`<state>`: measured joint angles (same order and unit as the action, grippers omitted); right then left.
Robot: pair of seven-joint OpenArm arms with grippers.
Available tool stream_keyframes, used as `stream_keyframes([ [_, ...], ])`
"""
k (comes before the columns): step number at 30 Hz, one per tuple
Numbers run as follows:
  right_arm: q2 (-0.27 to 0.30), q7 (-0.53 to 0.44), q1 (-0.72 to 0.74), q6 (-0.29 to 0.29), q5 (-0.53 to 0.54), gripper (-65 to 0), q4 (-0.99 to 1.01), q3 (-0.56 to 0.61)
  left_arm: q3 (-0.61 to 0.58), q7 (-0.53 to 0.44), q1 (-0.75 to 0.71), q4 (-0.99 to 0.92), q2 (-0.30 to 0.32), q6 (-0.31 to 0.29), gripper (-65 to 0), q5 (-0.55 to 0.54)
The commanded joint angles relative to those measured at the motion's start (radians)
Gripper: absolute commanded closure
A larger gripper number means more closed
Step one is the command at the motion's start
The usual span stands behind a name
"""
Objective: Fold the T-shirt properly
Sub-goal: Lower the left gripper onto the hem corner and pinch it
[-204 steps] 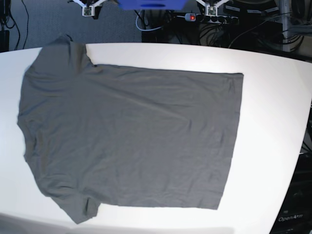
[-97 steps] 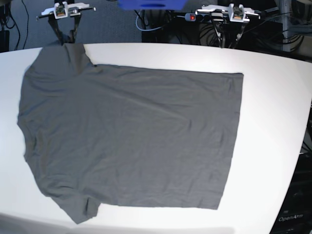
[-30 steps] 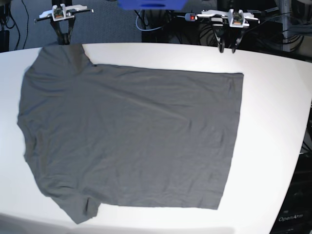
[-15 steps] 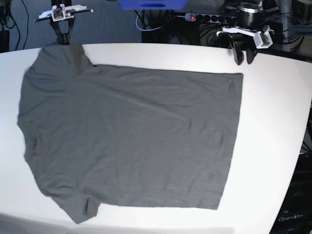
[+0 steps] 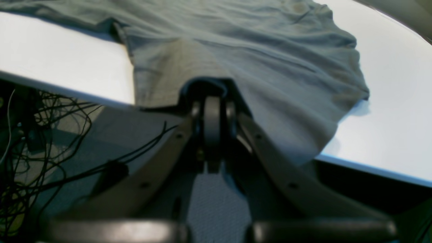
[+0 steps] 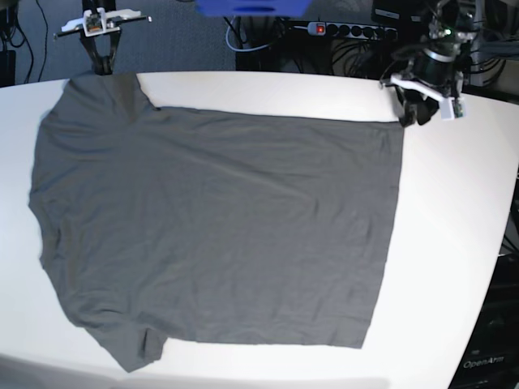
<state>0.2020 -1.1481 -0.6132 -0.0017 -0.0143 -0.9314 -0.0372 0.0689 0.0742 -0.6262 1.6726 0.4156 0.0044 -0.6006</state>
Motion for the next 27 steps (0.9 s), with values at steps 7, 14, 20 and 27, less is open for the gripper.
stream_keyframes([
  [7, 0.012, -0.026, -0.010, -0.002, 0.012, -0.6, -0.007, -0.003, 0.004, 0.072, 0.087, -0.045, 0.010, -0.001, -21.4, -0.003],
  [14, 0.012, -0.025, -0.012, -0.002, 0.012, -0.6, -0.007, -0.003, 0.006, 0.072, 0.105, -0.111, 0.010, -0.062, -21.6, -0.005],
  [20, 0.012, -0.025, -0.012, -0.002, 0.010, -0.6, -0.007, -0.003, 0.010, 0.072, 0.118, -0.133, -0.019, -0.165, -21.6, -0.006],
  [27, 0.012, -0.025, -0.012, -0.002, 0.010, -0.6, -0.007, -0.003, 0.012, 0.072, 0.131, -0.139, -0.024, -0.174, -21.6, -0.006],
])
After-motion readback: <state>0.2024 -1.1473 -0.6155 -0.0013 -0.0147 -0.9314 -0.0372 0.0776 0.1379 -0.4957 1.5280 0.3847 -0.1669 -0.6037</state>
